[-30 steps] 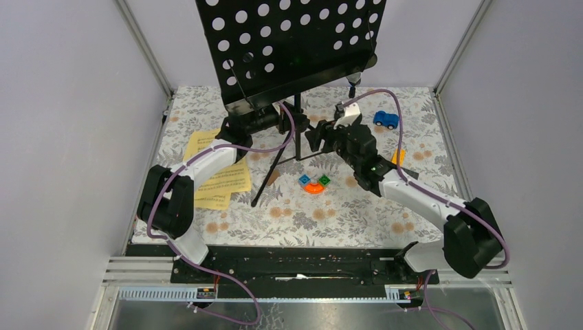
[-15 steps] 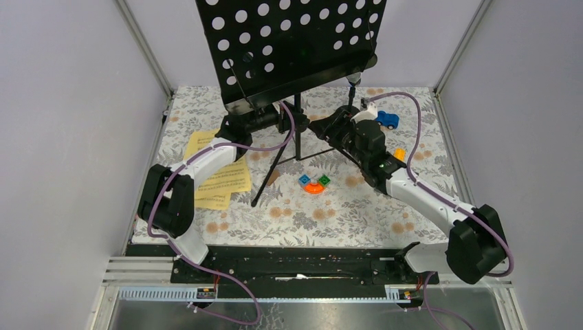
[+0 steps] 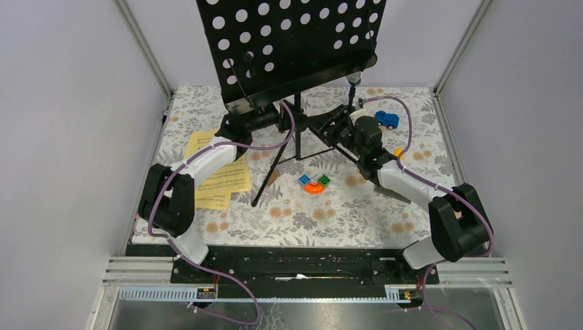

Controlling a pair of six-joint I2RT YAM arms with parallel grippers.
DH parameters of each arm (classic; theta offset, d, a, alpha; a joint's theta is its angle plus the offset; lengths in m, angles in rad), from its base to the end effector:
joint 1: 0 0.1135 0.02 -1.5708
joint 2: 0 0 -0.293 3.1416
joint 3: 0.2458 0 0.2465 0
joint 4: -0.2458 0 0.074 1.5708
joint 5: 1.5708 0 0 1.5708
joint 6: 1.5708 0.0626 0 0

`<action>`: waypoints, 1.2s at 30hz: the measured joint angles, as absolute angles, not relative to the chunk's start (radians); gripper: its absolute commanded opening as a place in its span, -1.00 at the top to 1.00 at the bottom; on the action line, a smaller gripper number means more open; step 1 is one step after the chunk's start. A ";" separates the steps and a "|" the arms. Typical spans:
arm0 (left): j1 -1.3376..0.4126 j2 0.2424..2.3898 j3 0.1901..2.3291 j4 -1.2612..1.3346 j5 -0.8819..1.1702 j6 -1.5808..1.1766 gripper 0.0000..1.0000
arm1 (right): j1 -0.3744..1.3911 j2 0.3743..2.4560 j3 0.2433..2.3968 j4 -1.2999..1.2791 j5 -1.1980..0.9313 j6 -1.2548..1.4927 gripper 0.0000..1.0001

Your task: Pack up the instrument practice props

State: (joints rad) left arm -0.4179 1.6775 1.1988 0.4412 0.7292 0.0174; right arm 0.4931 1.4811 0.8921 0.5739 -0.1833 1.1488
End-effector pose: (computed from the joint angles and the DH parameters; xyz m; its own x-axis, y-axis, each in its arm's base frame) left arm 0.3593 -0.2052 0.3434 -0.0184 0.0224 -0.9996 0.9116 0.4110 -0.0076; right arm 0.3130 0.1811 0.3203 -0.5765 0.7085 -0.4070 -0.2442 0.3259 0.9133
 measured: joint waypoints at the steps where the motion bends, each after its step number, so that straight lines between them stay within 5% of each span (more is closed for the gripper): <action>1: -0.418 1.678 1.199 0.441 0.729 0.017 1.00 | 0.493 1.484 0.892 0.590 -0.188 1.161 -0.22; 18: -0.420 1.682 1.212 0.424 0.726 0.019 1.00 | 0.493 1.567 0.892 0.675 -0.257 1.258 -0.08; 27: -0.420 1.682 1.216 0.412 0.726 0.027 1.00 | 0.493 1.596 0.892 0.744 -0.288 1.284 0.25; 36: -0.420 1.683 1.217 0.411 0.723 0.028 1.00 | 0.490 1.606 0.892 0.762 -0.305 1.292 0.09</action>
